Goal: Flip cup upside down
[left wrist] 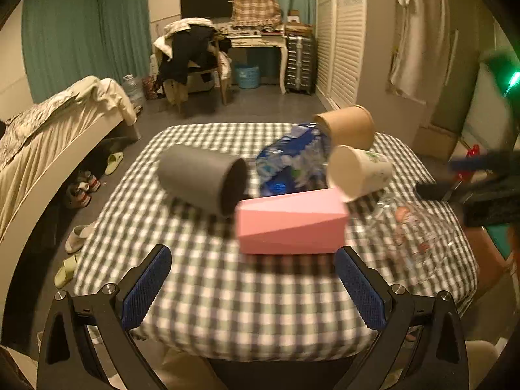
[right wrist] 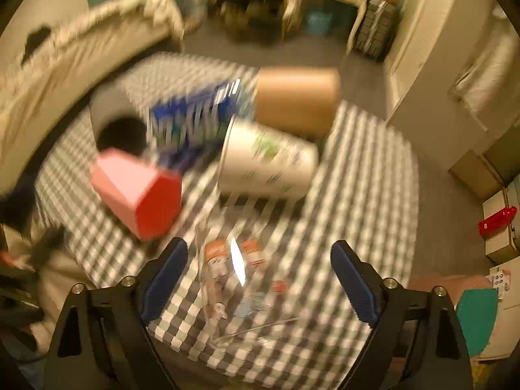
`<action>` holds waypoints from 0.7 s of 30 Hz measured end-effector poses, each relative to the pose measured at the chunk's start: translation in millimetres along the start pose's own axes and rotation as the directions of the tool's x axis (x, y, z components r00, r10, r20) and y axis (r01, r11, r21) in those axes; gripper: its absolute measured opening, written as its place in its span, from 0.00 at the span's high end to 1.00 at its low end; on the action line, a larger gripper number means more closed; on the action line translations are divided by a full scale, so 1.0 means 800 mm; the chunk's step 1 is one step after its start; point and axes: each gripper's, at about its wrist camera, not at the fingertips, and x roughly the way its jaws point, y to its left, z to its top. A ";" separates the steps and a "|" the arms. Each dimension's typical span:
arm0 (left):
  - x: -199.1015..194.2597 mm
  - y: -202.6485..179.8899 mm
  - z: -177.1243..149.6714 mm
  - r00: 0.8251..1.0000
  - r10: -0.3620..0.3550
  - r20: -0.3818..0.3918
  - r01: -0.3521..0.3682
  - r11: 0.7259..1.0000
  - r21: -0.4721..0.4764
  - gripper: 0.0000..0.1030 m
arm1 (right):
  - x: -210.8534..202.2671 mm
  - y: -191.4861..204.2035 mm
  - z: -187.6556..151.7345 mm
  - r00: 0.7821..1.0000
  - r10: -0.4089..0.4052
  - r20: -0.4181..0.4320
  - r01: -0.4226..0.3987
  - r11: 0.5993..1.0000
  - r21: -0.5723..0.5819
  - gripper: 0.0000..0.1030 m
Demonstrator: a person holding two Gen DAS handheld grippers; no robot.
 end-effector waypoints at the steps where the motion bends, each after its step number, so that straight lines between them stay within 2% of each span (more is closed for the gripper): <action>1: 0.002 -0.011 0.004 1.000 -0.003 -0.012 0.003 1.000 0.002 0.00 | -0.020 -0.007 0.000 0.998 -0.035 0.044 0.035 0.999 0.010 0.08; 4: 0.010 -0.042 0.020 0.999 -0.031 -0.042 0.031 0.999 0.007 0.00 | -0.059 -0.043 -0.012 0.977 -0.145 0.154 0.133 0.988 0.085 0.06; 8: 0.023 -0.073 0.044 0.992 -0.077 -0.100 0.073 0.996 -0.041 0.00 | -0.080 -0.096 -0.037 0.954 -0.223 0.202 0.174 0.957 0.231 0.06; 11: 0.037 -0.089 0.062 0.987 -0.115 -0.116 0.103 0.989 -0.110 0.00 | -0.071 -0.135 -0.051 0.960 -0.215 0.181 0.159 0.947 0.280 0.06; 14: 0.052 -0.106 0.073 0.980 -0.149 -0.133 0.128 0.980 -0.155 0.00 | -0.056 -0.153 -0.053 0.960 -0.222 0.170 0.159 0.935 0.318 0.06; 17: 0.067 -0.125 0.075 0.976 -0.141 -0.167 0.118 0.983 -0.143 0.00 | -0.040 -0.168 -0.059 0.972 -0.177 0.152 0.116 0.933 0.341 0.06; 21: 0.081 -0.139 0.070 0.966 -0.140 -0.216 0.115 0.985 -0.126 0.00 | -0.021 -0.182 -0.069 0.976 -0.174 0.128 0.114 0.917 0.381 0.06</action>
